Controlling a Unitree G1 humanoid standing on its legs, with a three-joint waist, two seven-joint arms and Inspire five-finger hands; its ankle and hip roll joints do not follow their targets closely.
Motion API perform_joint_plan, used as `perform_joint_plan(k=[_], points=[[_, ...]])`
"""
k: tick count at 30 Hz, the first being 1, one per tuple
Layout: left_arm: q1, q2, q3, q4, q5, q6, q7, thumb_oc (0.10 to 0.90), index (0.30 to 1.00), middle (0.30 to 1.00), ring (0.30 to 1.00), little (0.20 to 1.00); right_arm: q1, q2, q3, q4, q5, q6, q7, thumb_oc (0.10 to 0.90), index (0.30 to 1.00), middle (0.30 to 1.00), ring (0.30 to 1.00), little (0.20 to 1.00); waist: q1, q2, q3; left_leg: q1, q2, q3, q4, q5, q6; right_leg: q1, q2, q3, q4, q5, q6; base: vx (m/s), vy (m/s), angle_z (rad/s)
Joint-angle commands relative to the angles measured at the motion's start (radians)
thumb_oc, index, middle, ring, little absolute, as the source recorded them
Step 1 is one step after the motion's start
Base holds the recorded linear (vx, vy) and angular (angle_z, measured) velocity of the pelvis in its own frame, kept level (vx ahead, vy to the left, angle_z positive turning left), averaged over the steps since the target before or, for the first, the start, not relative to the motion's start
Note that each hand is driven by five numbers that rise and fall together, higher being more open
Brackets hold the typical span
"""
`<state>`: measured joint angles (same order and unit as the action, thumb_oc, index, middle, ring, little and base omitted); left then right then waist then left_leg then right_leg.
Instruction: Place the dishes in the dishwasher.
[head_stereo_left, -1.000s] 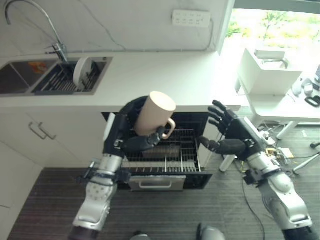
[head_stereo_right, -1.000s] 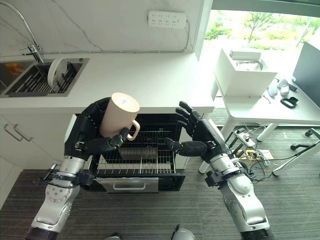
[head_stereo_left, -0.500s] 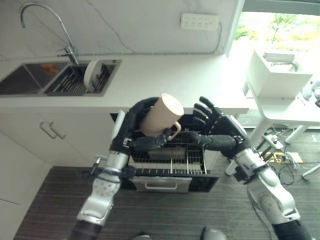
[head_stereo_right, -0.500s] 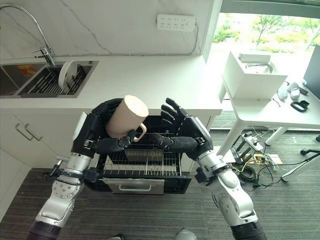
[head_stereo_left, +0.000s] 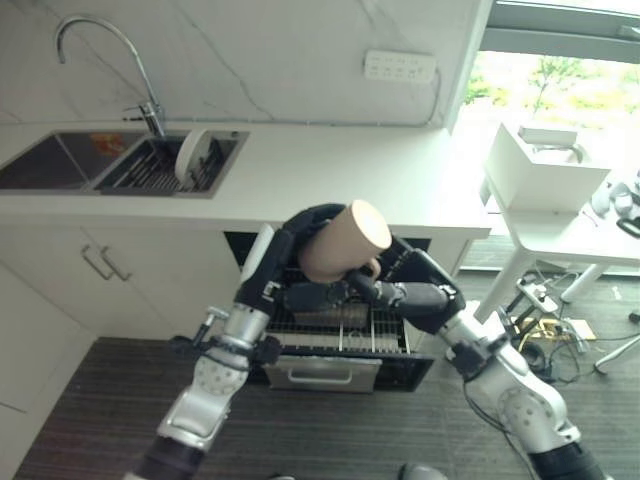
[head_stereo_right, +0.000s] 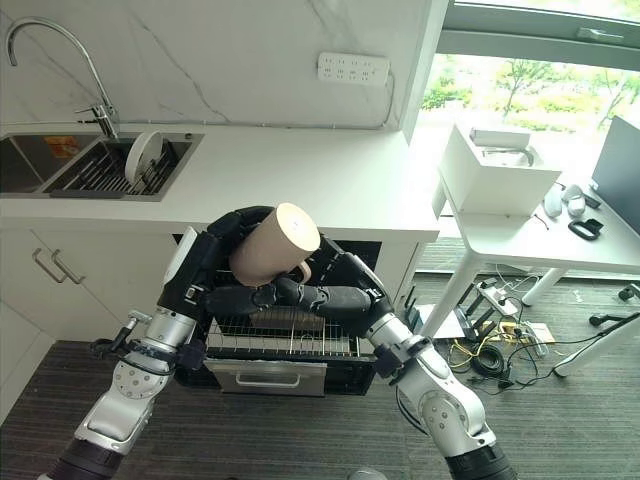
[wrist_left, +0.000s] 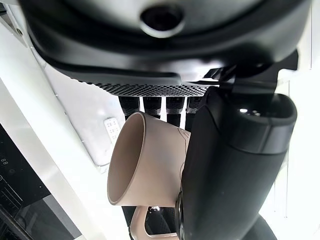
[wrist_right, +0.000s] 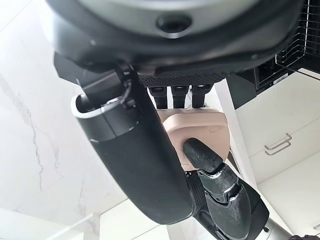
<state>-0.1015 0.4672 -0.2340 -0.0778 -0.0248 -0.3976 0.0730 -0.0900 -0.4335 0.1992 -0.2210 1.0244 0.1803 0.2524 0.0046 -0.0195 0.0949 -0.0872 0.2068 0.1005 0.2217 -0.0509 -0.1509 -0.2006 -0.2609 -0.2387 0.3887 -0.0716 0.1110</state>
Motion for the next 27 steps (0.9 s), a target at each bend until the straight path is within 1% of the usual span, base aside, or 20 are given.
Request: perform_joint_plan(k=[1,6,15,17,21,27], points=[[-0.166,0.019,-0.023,-0.029,0.008,-0.125,0.005,0.4,0.3,0.3,0.3,0.3,-0.138,0.06,-0.013,-0.056,0.104,-0.058,0.045,0.8,0.9,0.9,0.9,0.9,-0.003,-0.013,-0.04,0.014,0.0,0.021,0.078,-0.133,0.034,0.109,0.001,0.024,-0.089,-0.049,0.066,0.0,0.0,0.0],[-0.171,0.021,-0.04,-0.021,0.032,-0.131,-0.002,0.4,0.3,0.3,0.3,0.3,-0.145,0.077,-0.01,-0.05,0.17,-0.047,0.04,0.8,0.9,0.9,0.9,0.9,-0.002,-0.009,-0.041,0.015,-0.001,0.021,0.078,-0.134,0.035,0.112,0.004,0.025,-0.089,-0.053,0.063,0.0,0.0,0.0],[-0.191,0.05,-0.083,-0.024,0.181,-0.144,0.026,0.4,0.3,0.3,0.3,0.3,-0.142,0.094,-0.003,-0.043,0.258,-0.055,-0.006,0.8,0.9,0.9,0.9,0.9,-0.003,-0.004,-0.042,0.015,0.0,0.023,0.078,-0.133,0.037,0.114,0.005,0.027,-0.089,-0.054,0.064,0.0,0.0,0.0],[-0.202,0.063,-0.103,-0.024,0.223,-0.149,0.042,0.4,0.3,0.3,0.3,0.3,-0.143,0.099,0.005,-0.038,0.252,-0.072,-0.038,0.8,0.9,0.9,0.9,0.9,-0.005,-0.001,-0.042,0.015,0.0,0.025,0.078,-0.132,0.038,0.113,0.008,0.031,-0.089,-0.054,0.064,0.0,0.0,0.0],[-0.206,0.068,-0.118,-0.03,0.269,-0.152,0.055,0.4,0.3,0.3,0.3,0.3,-0.143,0.103,0.011,-0.034,0.241,-0.086,-0.062,0.8,0.9,0.9,0.9,0.9,-0.008,0.002,-0.04,0.014,0.002,0.027,0.078,-0.131,0.038,0.113,0.009,0.034,-0.089,-0.054,0.064,0.0,0.0,0.0],[-0.215,0.07,-0.142,-0.03,0.272,-0.145,0.065,0.4,0.3,0.3,0.3,0.3,-0.148,0.106,0.028,-0.039,0.222,-0.093,-0.09,0.8,0.9,0.9,0.9,0.9,-0.011,0.004,-0.039,0.014,0.001,0.027,0.078,-0.13,0.039,0.112,0.011,0.04,-0.089,-0.055,0.063,0.0,0.0,0.0]])
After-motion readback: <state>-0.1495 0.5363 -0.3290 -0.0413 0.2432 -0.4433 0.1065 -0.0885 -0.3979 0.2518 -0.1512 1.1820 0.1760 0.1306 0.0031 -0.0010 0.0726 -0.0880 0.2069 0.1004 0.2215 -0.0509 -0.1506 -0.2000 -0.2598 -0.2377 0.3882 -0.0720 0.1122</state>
